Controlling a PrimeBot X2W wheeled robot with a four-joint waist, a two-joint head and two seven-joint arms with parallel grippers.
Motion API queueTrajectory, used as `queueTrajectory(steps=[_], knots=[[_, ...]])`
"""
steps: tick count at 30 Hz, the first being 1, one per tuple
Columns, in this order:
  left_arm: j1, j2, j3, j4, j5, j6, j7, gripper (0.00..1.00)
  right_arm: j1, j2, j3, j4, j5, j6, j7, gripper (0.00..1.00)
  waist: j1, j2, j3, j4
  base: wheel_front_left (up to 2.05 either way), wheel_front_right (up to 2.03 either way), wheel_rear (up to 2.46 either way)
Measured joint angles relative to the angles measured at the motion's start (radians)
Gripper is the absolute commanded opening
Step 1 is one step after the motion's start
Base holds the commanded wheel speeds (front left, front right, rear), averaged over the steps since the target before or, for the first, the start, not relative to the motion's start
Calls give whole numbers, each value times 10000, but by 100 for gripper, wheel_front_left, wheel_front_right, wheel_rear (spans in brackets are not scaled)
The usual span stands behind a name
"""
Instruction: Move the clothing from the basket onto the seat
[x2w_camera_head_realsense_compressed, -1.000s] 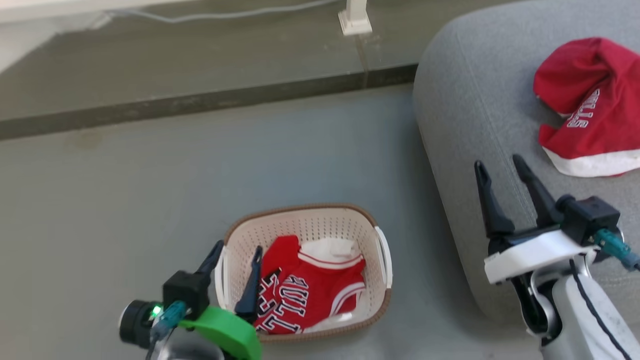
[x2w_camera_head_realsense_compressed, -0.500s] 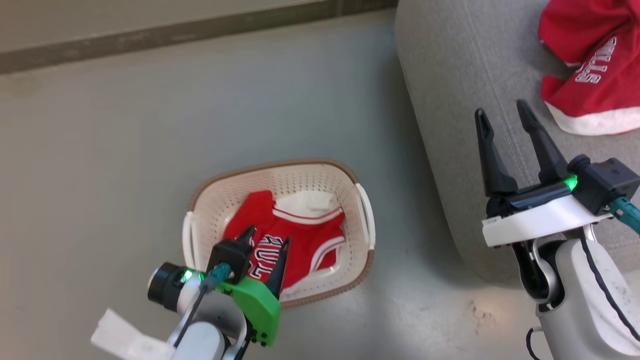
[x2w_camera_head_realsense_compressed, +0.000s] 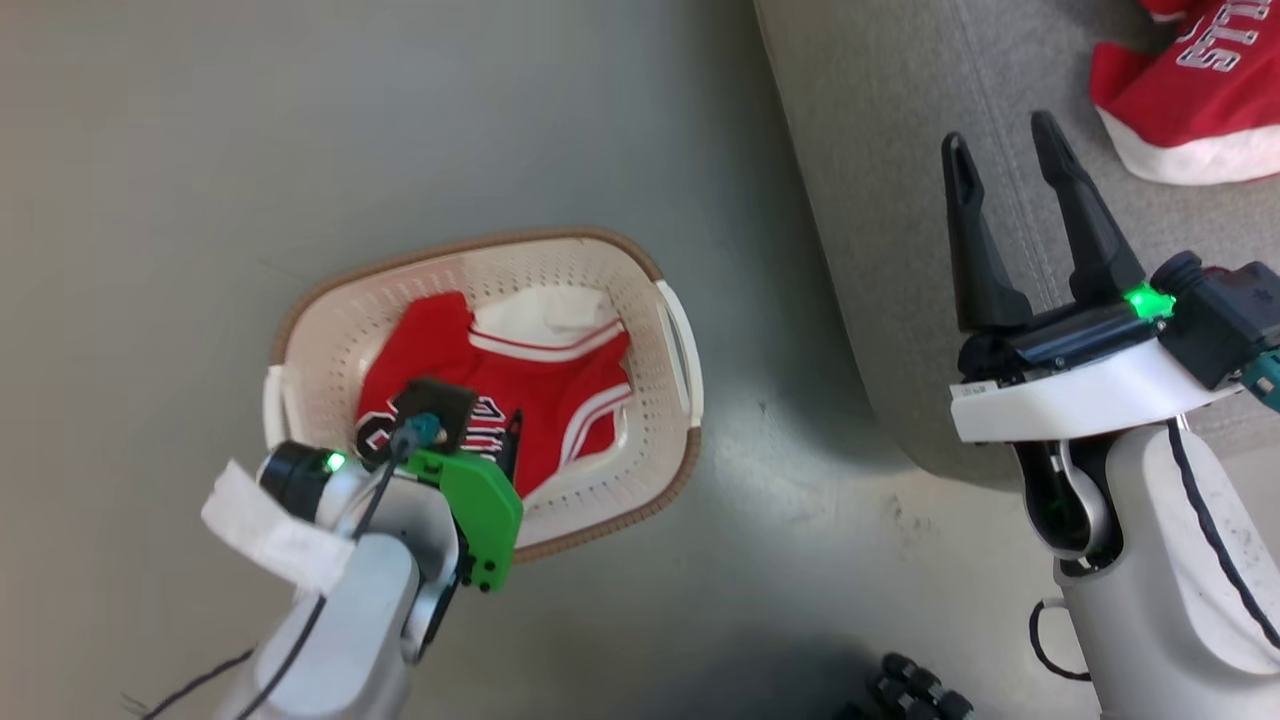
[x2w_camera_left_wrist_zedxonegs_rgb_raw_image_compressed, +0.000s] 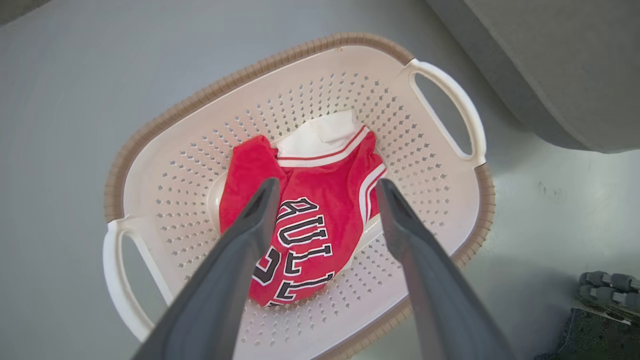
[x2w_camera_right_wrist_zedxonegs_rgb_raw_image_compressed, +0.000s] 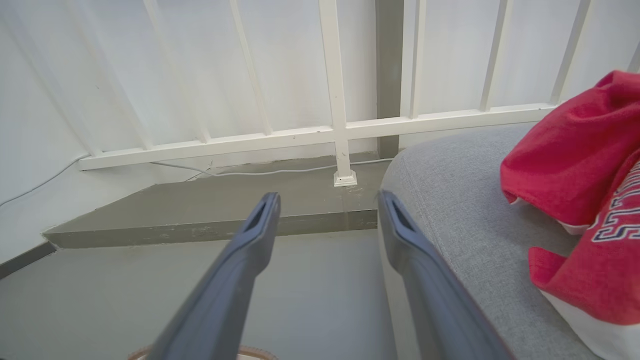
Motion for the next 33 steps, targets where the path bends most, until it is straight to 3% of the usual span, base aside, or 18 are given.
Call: queueTrajectory(steps=[13,23,33], knots=[[-2063,-92,56,2178,462,-13,752,100,-805,222,171,-349,322,15,-207,100,1,0,2028,-659,0,0,0],[-2890,479,324,3446,596,-12,853,100,-1225,345,374,-290,489,92,-311,100,0,0,3224,-1130,0,0,0],[-3525,608,635,4441,581,15,765,100,-1275,380,393,-253,520,105,-416,100,-1,0,3922,-1570,0,0,0]])
